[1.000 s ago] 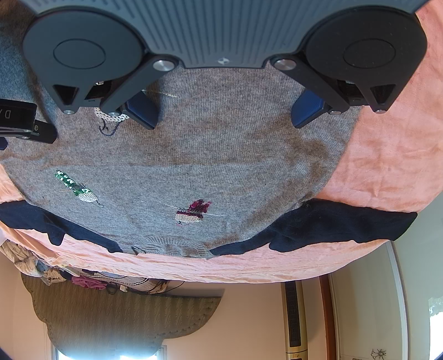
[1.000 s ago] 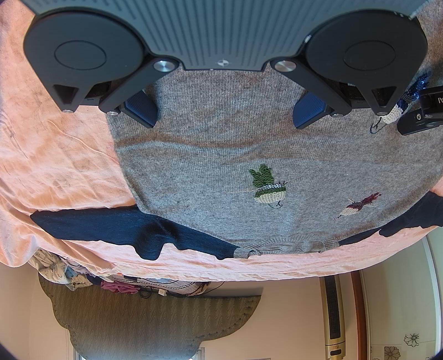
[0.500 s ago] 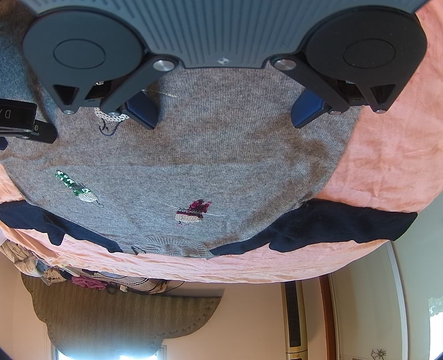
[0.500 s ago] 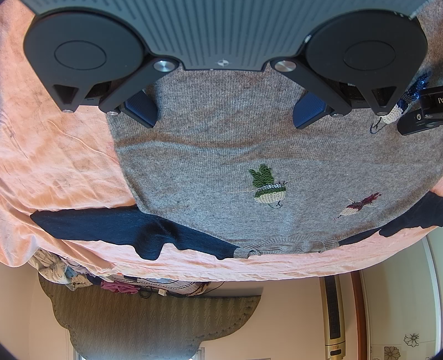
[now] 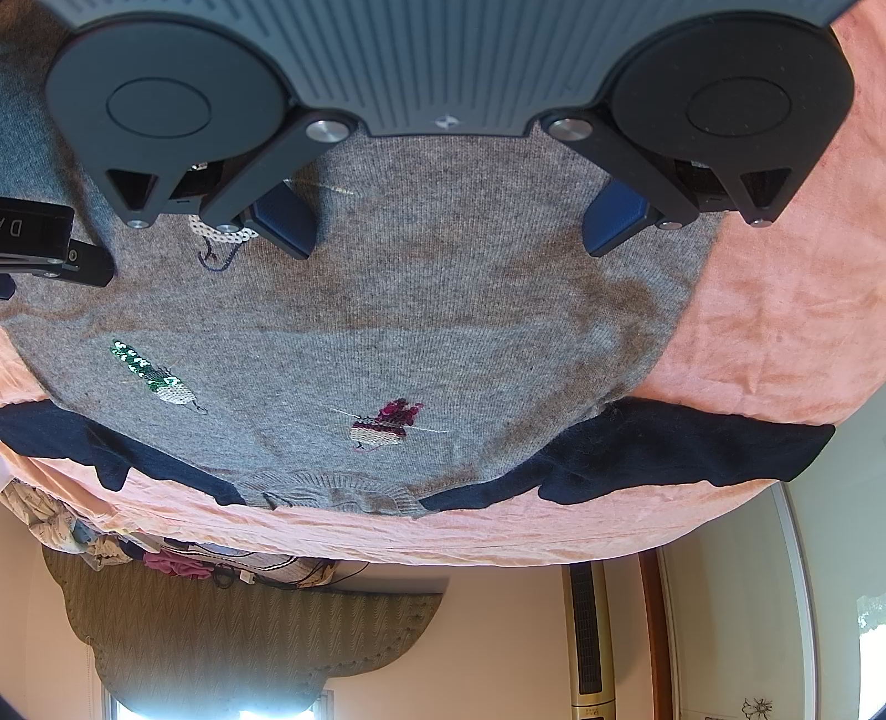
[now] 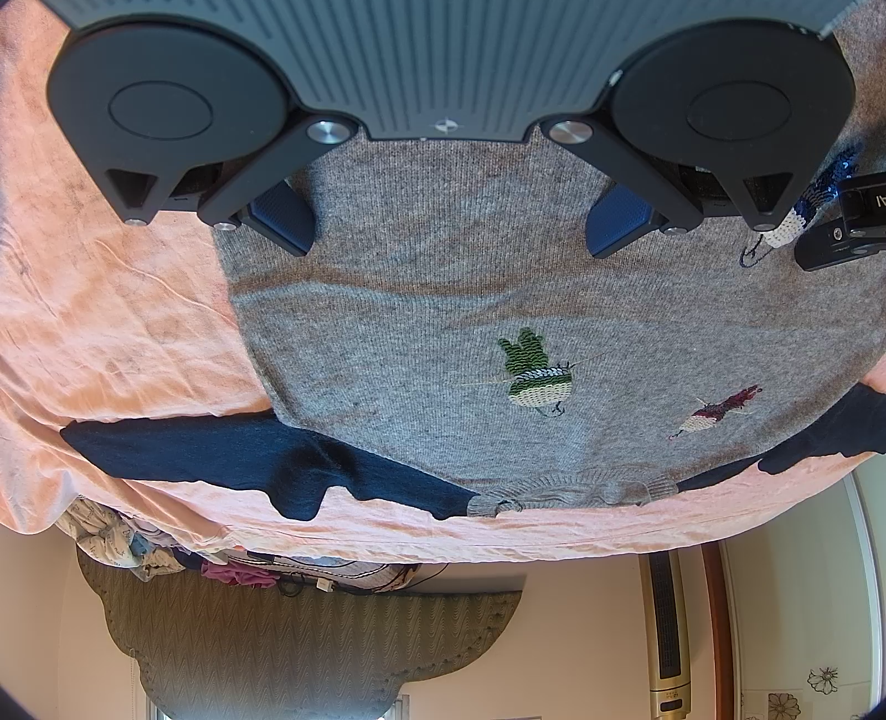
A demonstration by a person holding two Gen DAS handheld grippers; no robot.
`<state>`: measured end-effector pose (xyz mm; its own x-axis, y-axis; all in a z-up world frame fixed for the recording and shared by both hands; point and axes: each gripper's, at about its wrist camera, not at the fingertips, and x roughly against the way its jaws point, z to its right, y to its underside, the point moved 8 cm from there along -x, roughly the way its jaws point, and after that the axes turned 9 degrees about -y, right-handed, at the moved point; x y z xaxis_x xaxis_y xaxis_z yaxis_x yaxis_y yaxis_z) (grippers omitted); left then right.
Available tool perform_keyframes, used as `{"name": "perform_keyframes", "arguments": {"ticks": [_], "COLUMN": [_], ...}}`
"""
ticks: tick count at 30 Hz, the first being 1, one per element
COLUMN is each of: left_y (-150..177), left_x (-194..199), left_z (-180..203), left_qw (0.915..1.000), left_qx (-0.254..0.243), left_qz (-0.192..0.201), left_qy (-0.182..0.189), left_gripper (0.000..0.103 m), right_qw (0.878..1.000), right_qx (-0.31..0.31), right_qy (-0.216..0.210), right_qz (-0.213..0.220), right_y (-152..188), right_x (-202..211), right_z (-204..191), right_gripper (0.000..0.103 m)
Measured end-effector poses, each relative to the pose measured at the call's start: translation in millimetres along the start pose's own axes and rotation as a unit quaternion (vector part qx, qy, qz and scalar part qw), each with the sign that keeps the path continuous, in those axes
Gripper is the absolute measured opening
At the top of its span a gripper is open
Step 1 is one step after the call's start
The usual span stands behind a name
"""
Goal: Fold small clothes
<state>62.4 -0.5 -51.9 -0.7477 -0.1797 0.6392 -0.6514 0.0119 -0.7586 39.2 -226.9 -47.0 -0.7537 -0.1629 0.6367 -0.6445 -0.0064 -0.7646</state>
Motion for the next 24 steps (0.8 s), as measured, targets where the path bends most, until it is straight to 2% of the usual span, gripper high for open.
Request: {"name": "perform_keyframes", "arguments": {"ticks": [4, 5, 7, 10, 12, 13, 15, 16, 17, 18, 20, 21, 24], "left_y": [0, 0, 0, 0, 0, 0, 0, -1, -1, -1, -1, -1, -1], "left_x": [0, 0, 0, 1, 1, 1, 1, 1, 1, 2, 1, 1, 2], "left_z": [0, 0, 0, 1, 1, 1, 1, 1, 0, 1, 1, 1, 1], "left_qw": [1.0, 1.0, 1.0, 1.0, 1.0, 1.0, 1.0, 1.0, 1.0, 1.0, 1.0, 1.0, 1.0], "left_qx": [0.0, 0.0, 0.0, 0.001, 0.001, 0.001, 0.002, 0.002, 0.002, 0.002, 0.002, 0.002, 0.002], "left_qz": [0.0, 0.0, 0.0, 0.0, 0.0, 0.0, 0.0, 0.0, 0.0, 0.0, 0.0, 0.0, 0.0], "left_qy": [0.0, 0.0, 0.0, 0.0, 0.001, 0.0, 0.001, 0.001, 0.001, 0.001, 0.001, 0.001, 0.002], "left_gripper": [0.103, 0.103, 0.103, 0.103, 0.103, 0.103, 0.103, 0.103, 0.103, 0.103, 0.103, 0.103, 0.103], "right_qw": [1.0, 1.0, 0.997, 0.985, 0.968, 0.961, 0.946, 0.933, 0.922, 0.917, 0.907, 0.903, 0.885], "right_qx": [0.002, 0.007, -0.002, -0.073, -0.122, -0.151, -0.239, -0.291, -0.33, -0.35, -0.382, -0.397, -0.445], "right_qy": [-0.003, -0.016, -0.078, -0.141, -0.172, -0.172, -0.135, -0.112, -0.092, -0.077, -0.044, -0.027, -0.017], "right_qz": [-0.005, -0.012, -0.016, 0.072, 0.138, 0.158, 0.172, 0.178, 0.18, 0.178, 0.17, 0.16, 0.138], "right_y": [0, -2, -17, -58, -86, -98, -115, -120, -124, -127, -126, -122, -108], "right_x": [0, 1, 9, 40, 50, 50, 39, 32, 24, 13, -8, -22, -55], "right_z": [-1, -1, 4, 47, 94, 121, 196, 234, 266, 294, 339, 356, 388], "right_gripper": [0.103, 0.103, 0.103, 0.103, 0.103, 0.103, 0.103, 0.103, 0.103, 0.103, 0.103, 0.099, 0.09]}}
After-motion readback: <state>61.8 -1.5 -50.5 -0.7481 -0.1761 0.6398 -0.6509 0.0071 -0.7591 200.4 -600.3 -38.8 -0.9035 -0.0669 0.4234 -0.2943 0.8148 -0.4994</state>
